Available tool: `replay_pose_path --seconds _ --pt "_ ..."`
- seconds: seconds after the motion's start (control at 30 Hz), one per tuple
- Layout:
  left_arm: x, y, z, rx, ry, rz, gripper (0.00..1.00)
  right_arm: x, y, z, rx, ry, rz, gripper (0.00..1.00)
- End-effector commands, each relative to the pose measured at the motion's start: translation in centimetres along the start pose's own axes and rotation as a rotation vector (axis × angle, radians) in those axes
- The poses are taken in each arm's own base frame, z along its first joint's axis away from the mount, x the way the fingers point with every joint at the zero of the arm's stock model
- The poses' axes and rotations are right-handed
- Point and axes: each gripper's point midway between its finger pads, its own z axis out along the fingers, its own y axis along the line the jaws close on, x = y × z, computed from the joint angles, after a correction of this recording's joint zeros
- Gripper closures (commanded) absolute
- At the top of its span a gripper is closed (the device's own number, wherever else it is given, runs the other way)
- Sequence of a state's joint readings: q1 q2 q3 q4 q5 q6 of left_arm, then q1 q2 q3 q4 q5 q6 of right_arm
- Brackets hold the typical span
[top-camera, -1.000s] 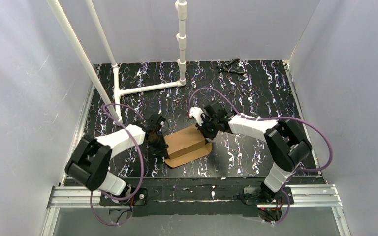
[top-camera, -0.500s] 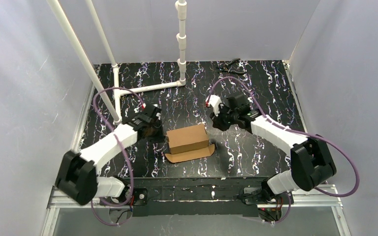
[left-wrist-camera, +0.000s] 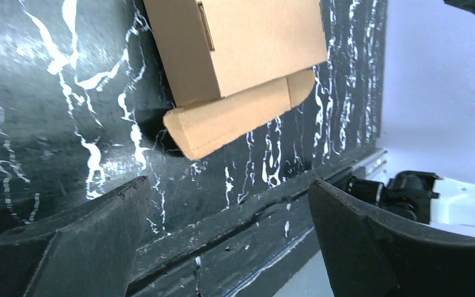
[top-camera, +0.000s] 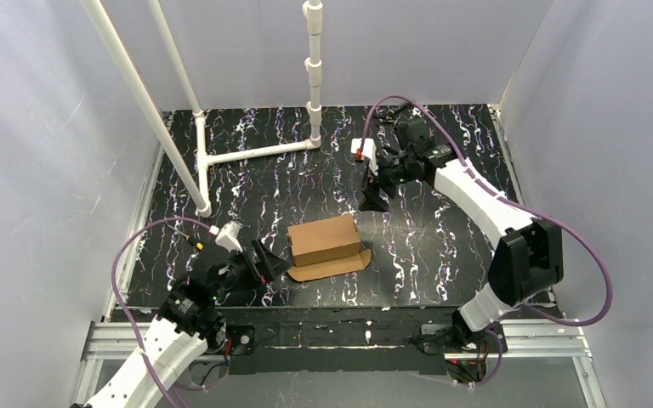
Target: Fold the paper box
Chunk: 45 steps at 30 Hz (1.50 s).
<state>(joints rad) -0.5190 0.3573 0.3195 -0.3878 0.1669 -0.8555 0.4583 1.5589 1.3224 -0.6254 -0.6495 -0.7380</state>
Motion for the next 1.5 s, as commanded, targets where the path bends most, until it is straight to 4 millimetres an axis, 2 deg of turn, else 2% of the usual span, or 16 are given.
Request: replay_pose_path --seconds 0.0,0.07,0.1,0.23,0.43,0.7,1.13,1.47 --pt "1.6 -2.0 0.4 0.178 0.043 -0.135 0.02 -2.0 2.7 0.2 -0.201 -0.065 -0.01 0.12" --pt "2.2 -1.8 0.7 0.2 0.051 -0.156 0.02 -2.5 2.8 0.5 -0.234 -0.07 -0.015 0.03" --pt "2.3 -1.8 0.7 0.202 0.05 -0.158 0.02 -2.7 2.9 0.7 -0.244 -0.068 -0.016 0.02" --pt "2.8 -1.3 0.6 0.191 0.064 -0.145 0.02 -2.7 3.3 1.4 -0.269 -0.064 -0.016 0.02" --pt "3.4 -0.9 0.6 0.155 0.11 -0.127 0.02 -1.6 4.2 2.0 -0.289 -0.065 -0.002 0.02" --pt "4.9 0.2 1.5 0.126 0.173 -0.156 0.02 -0.1 4.7 2.7 -0.278 -0.06 0.006 0.02" --pt "5.8 0.4 1.1 0.097 0.242 -0.165 0.02 0.5 5.6 2.5 -0.279 -0.08 -0.019 0.01" --pt "4.9 -0.1 -0.1 0.049 0.245 -0.11 0.02 0.7 6.1 1.6 -0.237 -0.089 -0.048 0.02"
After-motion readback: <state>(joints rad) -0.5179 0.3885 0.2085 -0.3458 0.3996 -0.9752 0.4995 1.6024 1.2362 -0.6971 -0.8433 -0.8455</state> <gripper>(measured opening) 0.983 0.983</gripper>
